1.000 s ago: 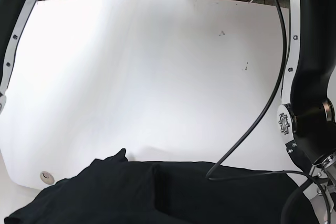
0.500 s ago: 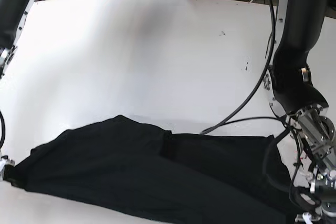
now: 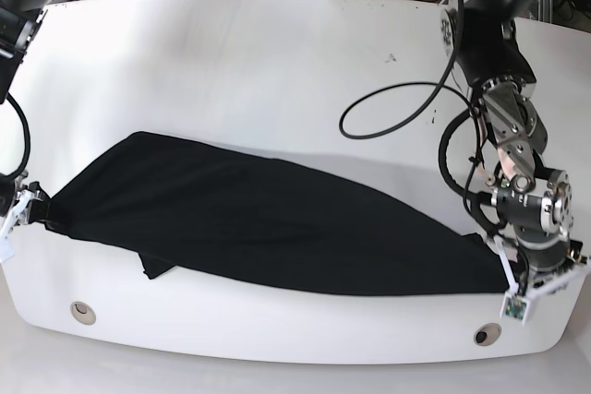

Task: Layout the t-shirt on the table in an organized manner, then fold the t-shirt properly
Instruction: 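Lower the stretched shirt flat onto the table with both grippers, then drag the shirt end with the right gripper away from the left gripper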

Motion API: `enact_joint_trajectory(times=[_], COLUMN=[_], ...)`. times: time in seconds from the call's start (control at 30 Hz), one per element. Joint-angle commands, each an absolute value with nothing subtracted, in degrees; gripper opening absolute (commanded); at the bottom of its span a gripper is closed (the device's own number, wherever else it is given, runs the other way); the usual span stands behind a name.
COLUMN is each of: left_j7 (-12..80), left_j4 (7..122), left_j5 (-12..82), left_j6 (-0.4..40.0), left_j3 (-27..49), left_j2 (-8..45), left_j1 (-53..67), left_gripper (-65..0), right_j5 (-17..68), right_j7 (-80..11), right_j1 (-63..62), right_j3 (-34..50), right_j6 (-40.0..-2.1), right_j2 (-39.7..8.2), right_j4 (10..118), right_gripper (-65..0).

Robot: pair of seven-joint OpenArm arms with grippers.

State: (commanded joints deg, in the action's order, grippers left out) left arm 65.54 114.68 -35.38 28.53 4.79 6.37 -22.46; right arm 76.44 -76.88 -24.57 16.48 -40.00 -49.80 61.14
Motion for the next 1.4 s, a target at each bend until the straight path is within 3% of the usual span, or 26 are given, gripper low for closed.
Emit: enact_joint_trajectory(times=[0.4, 0.53, 0.83, 0.97, 1.4], left_j7=[57.7, 54.7, 45.8, 41.7, 37.0], left_j4=[114.3, 111.6, 101.3, 97.9, 92.9], left_j5=[-35.0, -35.0, -35.0, -34.9, -34.9], left_j6=[28.6, 28.4, 27.7, 24.2, 22.7], left_j3=[7.6, 7.4, 7.7, 7.8, 13.8], left_j2=[6.2, 4.7, 2.5, 2.5, 2.9], left_j1=[-12.8, -13.1, -13.1, -12.9, -16.6], left_gripper=[-65.0, -65.0, -65.0, -65.0, -65.0], right_j5=[77.0, 75.2, 60.1, 53.8, 38.5], right_j7=[-79.3, -77.1, -69.1, -64.1, -56.5], right_j1=[-18.9, -19.4, -22.7, -23.2, -30.5], right_j3=[16.5, 16.4, 16.6, 16.6, 16.7], right_j6=[-40.0, -40.0, -40.0, -40.0, -40.0], right_j2=[-49.4, -44.9, -36.4, -33.5, -28.6], right_j4=[60.9, 60.8, 61.0, 61.0, 60.9], right_gripper=[-65.0, -65.0, -64.8, -64.8, -57.2])
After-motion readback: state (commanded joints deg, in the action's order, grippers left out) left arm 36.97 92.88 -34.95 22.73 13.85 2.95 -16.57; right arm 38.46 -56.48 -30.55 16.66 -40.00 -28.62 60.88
